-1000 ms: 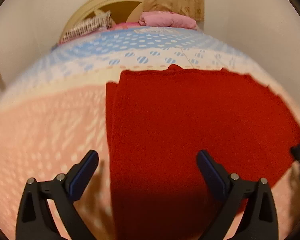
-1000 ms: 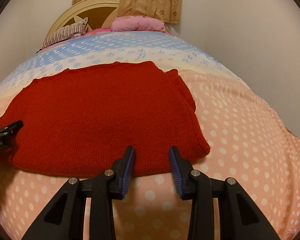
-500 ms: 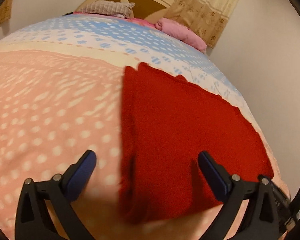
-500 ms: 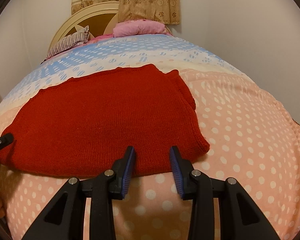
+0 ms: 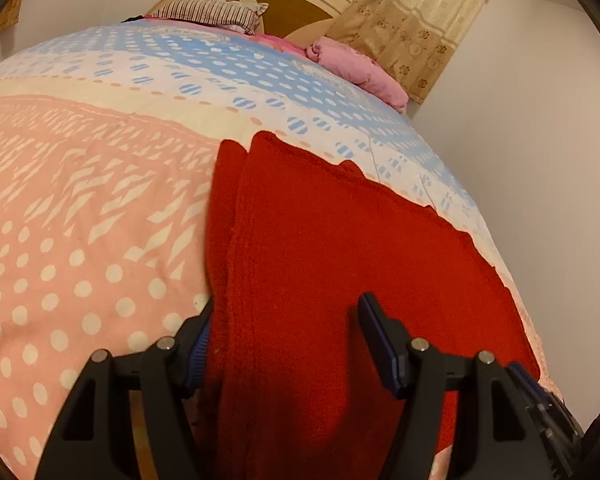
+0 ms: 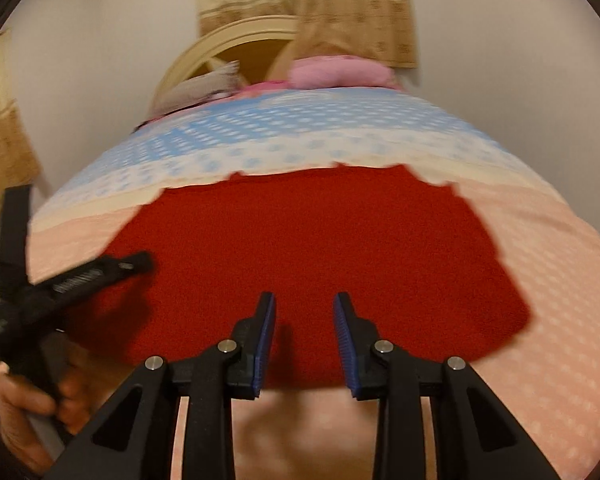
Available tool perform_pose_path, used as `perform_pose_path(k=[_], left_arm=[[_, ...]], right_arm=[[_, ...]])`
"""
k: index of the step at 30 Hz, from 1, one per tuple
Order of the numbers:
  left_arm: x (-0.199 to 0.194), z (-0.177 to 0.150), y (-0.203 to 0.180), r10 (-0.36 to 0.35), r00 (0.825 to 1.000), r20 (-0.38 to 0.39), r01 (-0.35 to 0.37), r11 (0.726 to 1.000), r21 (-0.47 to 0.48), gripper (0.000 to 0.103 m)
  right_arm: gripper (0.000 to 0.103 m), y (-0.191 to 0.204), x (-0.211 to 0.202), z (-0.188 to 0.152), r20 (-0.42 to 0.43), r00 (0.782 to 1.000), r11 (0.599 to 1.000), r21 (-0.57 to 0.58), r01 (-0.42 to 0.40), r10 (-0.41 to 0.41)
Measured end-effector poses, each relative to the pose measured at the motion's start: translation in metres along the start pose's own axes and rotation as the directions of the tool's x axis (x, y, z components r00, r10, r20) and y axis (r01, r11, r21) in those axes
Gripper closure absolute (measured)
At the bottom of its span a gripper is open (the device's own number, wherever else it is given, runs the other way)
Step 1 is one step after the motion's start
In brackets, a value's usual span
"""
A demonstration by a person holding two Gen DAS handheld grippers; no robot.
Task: Fold small clothes
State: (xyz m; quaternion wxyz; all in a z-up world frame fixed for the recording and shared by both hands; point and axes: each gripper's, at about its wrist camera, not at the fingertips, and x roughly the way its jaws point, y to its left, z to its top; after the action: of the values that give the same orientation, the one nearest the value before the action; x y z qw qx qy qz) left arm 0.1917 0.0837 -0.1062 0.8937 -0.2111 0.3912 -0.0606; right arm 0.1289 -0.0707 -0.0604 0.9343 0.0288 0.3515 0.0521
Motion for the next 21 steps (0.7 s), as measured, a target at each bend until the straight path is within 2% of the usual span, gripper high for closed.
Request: perform_pose_path(k=[2, 5, 8, 9, 11, 14, 21], left_arm=[[0.001, 0.000, 0.000, 0.009, 1.000, 0.000, -0.009, 1.000, 0.009, 0.035], [0.004, -0.001, -0.001, 0.027, 1.000, -0.005, -0.027, 0.999, 0.024, 0.035], [0.004, 0.000, -0.005, 0.049, 0.999, -0.004, -0.049, 0.998, 0.041, 0.037], [0.004, 0.000, -0.008, 0.065, 0.998, -0.003, -0.065, 0.997, 0.053, 0.040], [0.002, 0.000, -0.014, 0.085, 0.996, 0.011, -0.086, 0.993, 0.084, 0.056], [-0.002, 0.003, -0.025, 0.102, 0.994, 0.038, -0.107, 0.984, 0.139, 0.075], [-0.014, 0.006, -0.062, 0.083, 0.990, 0.111, -0.112, 0.951, 0.287, 0.079]], right_arm=[[0.072, 0.014, 0.012, -0.001, -0.021, 1.000, 0.999, -0.038, -0.012, 0.011], [0.072, 0.023, 0.043, -0.014, -0.125, 0.992, 0.997, -0.070, 0.011, -0.019], [0.072, 0.020, 0.042, -0.013, -0.113, 0.994, 0.999, -0.052, -0.006, 0.000], [0.072, 0.018, 0.043, -0.014, -0.116, 0.993, 0.999, -0.045, -0.012, 0.006], [0.072, 0.017, 0.044, -0.015, -0.114, 0.993, 0.999, -0.035, -0.020, 0.016], [0.072, 0.016, 0.045, -0.015, -0.112, 0.994, 0.999, -0.031, -0.025, 0.021], [0.072, 0.012, 0.039, -0.016, -0.106, 0.994, 0.999, -0.012, -0.040, 0.038]])
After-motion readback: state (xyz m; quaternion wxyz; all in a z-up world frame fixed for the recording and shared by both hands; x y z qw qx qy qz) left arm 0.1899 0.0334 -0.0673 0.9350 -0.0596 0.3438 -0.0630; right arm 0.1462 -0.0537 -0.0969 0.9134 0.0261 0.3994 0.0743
